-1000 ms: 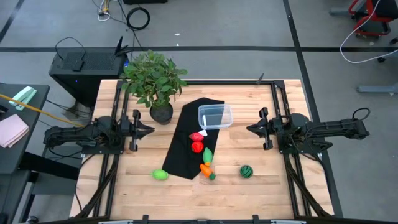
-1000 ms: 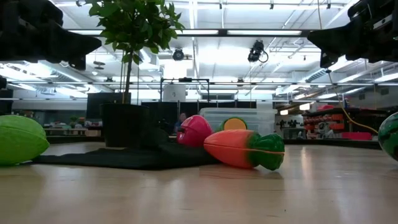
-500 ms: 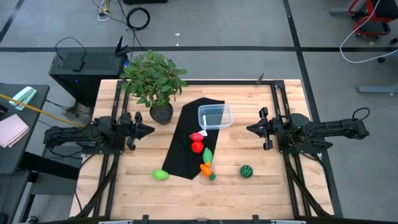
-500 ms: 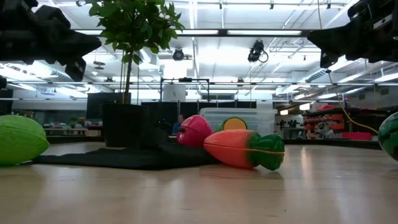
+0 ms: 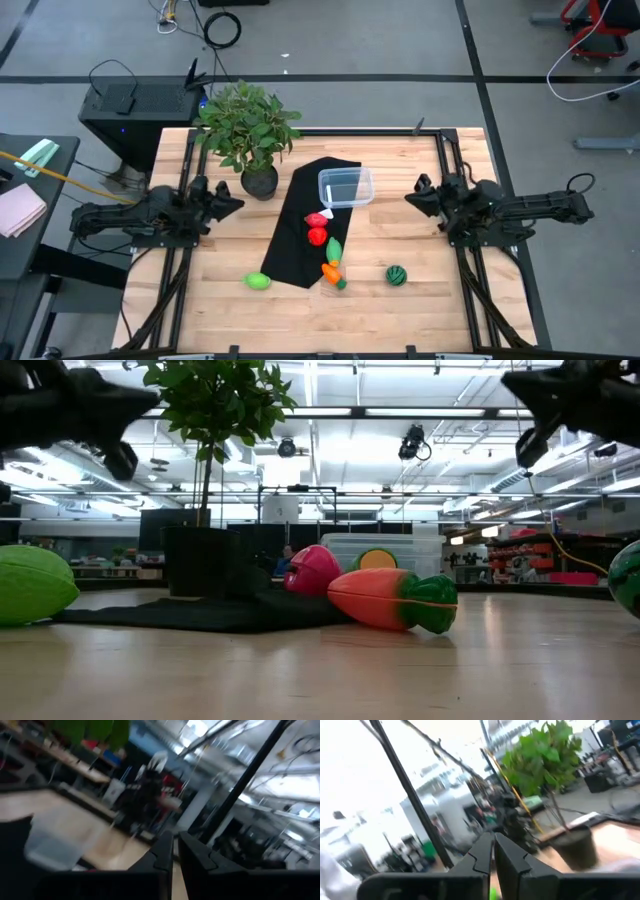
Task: Pick and placing Produce into tupperware
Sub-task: Put the watermelon into the transparent bin
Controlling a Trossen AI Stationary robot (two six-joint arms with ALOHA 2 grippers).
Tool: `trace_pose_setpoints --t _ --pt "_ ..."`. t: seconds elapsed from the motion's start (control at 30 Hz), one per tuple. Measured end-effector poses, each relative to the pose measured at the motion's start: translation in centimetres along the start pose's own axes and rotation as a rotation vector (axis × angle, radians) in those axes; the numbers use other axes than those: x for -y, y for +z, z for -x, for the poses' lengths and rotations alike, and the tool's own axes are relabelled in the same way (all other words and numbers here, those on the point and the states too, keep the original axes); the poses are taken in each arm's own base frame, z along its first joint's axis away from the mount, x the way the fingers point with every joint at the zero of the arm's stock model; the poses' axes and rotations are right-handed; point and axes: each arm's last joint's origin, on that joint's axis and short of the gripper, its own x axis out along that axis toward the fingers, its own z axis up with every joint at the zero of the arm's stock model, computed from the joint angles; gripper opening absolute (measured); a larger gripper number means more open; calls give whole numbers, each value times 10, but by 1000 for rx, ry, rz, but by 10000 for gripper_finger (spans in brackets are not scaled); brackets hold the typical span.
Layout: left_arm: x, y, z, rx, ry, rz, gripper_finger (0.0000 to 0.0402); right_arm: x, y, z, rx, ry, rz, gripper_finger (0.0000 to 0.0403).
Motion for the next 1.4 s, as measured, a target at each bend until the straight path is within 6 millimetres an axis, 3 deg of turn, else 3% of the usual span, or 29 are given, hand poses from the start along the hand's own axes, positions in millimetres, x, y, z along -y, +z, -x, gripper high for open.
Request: trace_pose_setpoints --t 0.23,0.37,0.6,0.77,0.87,1.1,1.27,1.4 --pt "8 15 2 193 -39 4 32 -8 20 3 240 33 -41 26" --pt "13 23 4 270 -95 39 36 -12 30 3 323 30 -155 26" --pt "33 49 8 366 -183 -66 32 -26 55 -13 326 23 -158 26" --pt "53 73 -1 316 -216 -161 36 -36 74 -36 276 -9 -161 26" --pt "65 85 -15 235 -237 -195 35 -41 84 -54 220 -51 -149 26" --pt "85 92 -70 -25 -328 -200 28 -57 110 -85 63 -82 -16 26" --pt "112 87 -111 -122 -423 -317 27 -71 127 -91 -35 -12 0 26" --pt "130 82 -135 -232 -390 -416 22 -75 132 -89 -105 -25 0 26"
